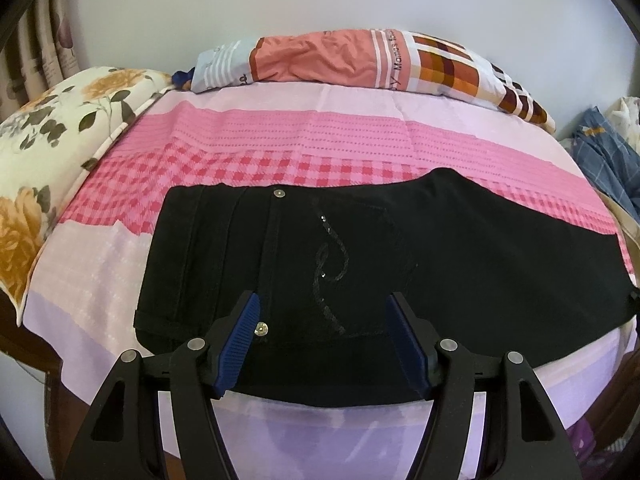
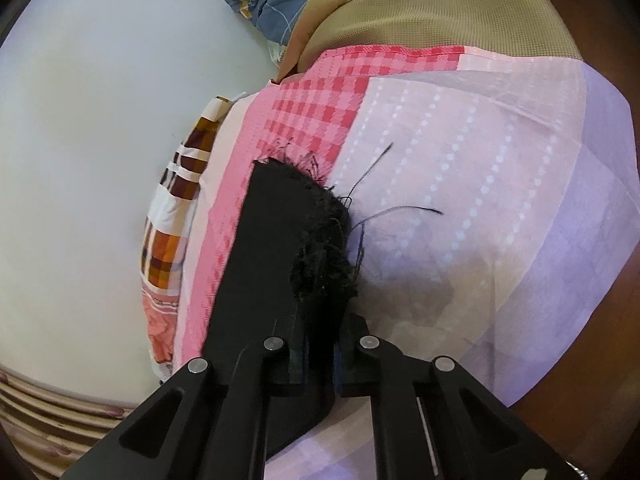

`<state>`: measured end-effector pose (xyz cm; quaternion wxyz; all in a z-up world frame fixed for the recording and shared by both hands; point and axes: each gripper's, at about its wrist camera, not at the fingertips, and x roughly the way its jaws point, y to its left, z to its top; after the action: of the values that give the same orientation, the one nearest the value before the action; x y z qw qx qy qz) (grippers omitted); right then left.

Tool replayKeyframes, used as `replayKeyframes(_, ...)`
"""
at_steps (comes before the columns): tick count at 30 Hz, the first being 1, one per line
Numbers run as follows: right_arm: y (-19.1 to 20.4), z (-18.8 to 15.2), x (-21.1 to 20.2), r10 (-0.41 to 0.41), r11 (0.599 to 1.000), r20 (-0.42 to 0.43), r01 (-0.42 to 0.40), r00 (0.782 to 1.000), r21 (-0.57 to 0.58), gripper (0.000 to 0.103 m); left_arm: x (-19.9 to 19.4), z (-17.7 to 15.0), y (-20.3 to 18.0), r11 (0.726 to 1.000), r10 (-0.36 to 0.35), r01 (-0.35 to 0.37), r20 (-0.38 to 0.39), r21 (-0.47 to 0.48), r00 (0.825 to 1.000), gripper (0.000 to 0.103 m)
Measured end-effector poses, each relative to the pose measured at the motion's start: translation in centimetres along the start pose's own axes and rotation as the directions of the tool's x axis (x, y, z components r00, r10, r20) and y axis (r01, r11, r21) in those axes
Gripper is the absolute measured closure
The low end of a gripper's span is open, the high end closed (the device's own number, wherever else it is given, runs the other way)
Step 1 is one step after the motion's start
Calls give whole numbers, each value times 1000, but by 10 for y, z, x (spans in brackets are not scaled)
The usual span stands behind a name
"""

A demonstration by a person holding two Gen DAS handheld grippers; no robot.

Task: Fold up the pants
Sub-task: 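Release the hem with the right tool and press the stacked legs flat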

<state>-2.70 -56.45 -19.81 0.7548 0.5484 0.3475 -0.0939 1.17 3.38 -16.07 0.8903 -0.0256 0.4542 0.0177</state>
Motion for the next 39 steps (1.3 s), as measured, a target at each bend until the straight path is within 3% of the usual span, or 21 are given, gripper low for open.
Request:
replayKeyframes(10,75,-27,25,140,985,-112,-150,984,-84,94,-5,2,20,998,13,-13,-13,-63,1000,37)
replayKeyframes(14,115,-56,52,175,970,-215,-206,961,-131,94,-7,1,25,997,16,-17,-19,-78,1000,37)
replayKeyframes(19,157,-101,92,200,947,-350,-272,915,-170,94,-6,-2,27,996,11,-13,-24,-91,1000,36)
replayKeyframes(29,203,-213,165,108,911,-598,-320,794,-260,94,1,-6,26,996,-14,9,-54,-94,998,36)
replayKeyframes(35,211,-254,179,31,879,-654,-332,756,-342,94,5,-8,28,994,-29,21,-68,-106,997,36)
replayKeyframes(39,215,-268,184,-1,865,-663,-332,749,-377,94,8,-9,28,993,-37,28,-81,-111,996,36)
